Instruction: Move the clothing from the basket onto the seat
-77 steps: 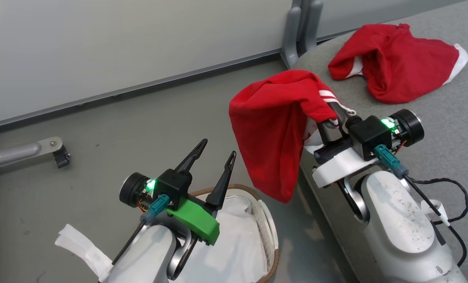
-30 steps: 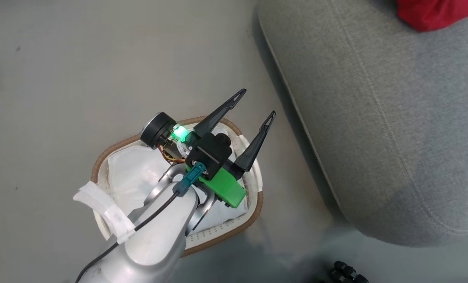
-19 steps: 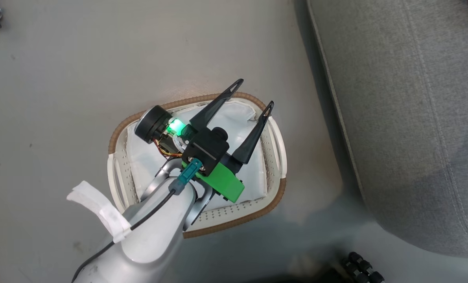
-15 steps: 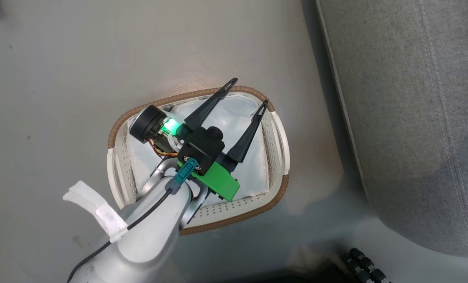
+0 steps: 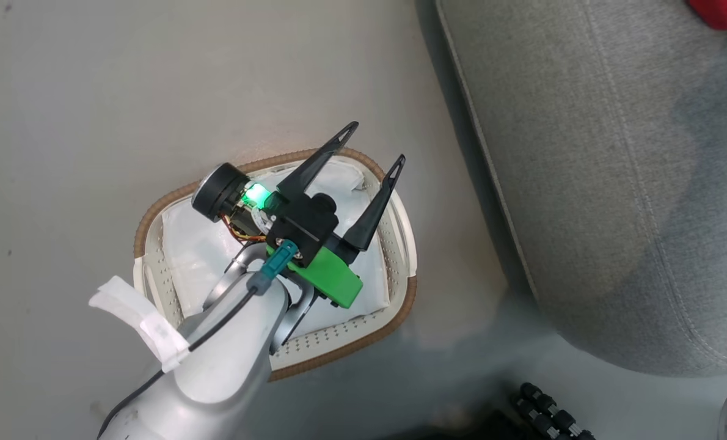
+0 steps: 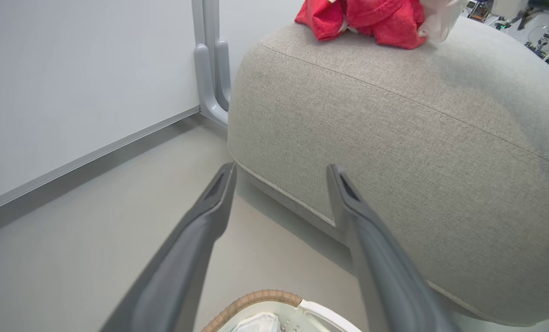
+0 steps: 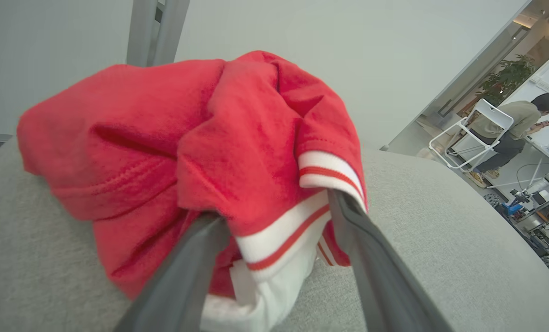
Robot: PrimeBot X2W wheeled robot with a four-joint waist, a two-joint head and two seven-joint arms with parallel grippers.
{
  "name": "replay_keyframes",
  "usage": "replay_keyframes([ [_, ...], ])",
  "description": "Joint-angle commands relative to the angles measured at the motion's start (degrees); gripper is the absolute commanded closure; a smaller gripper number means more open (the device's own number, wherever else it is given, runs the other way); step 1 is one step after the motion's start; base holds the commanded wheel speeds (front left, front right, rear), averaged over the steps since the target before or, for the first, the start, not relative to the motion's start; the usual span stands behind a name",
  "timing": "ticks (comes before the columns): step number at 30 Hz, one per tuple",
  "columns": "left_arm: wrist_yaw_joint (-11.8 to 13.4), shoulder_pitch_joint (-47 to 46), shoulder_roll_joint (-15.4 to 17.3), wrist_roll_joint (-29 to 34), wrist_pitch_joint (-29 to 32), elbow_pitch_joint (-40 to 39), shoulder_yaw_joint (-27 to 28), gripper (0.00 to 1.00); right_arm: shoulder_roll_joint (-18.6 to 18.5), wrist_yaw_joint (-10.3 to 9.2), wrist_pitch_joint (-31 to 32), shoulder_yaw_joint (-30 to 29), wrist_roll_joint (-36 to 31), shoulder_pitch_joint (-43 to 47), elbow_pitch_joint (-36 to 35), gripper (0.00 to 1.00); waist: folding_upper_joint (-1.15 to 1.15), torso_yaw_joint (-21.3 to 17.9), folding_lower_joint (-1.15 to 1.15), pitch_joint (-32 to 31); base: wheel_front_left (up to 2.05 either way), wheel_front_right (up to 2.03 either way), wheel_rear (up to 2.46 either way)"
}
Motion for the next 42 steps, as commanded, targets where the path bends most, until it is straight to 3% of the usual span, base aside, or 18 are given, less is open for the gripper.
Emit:
replay_keyframes([
  [1,-0.06,0.06,0.08,-0.87,-0.06,-0.32,0.77,0.0,0.32,-0.1,-0.03,0.41,0.5,1.41,-0.5,0.0,0.0,-1.28,0.0,-1.84,0.0,0.0,0.0],
  [13,2.72,4.17,-2.31,-5.01,-0.05,-0.57,7.45,0.0,3.7,-0.09,-0.03,5.69,2.82,9.82,-4.81,0.0,0.0,-1.05,0.0,-11.25,0.0,0.0,0.0],
  [24,3.93,9.31,-3.84,-6.4,-0.05,-0.9,15.97,0.0,4.49,-0.09,-0.03,13.36,6.37,12.87,-7.76,0.0,0.0,3.28,0.0,-20.33,0.0,0.0,0.0],
  [38,3.57,21.49,-4.4,-6.07,-0.06,-3.47,30.89,0.0,8.07,-0.09,-0.03,21.07,11.69,18.71,-6.44,0.0,0.0,9.52,0.0,-28.81,0.0,0.0,0.0],
  [42,3.37,26.02,-4.54,-5.89,-0.05,-4.13,34.38,0.0,8.13,-0.09,-0.03,24.37,16.99,22.37,-6.31,0.0,0.0,9.96,0.0,-30.61,0.0,0.0,0.0],
])
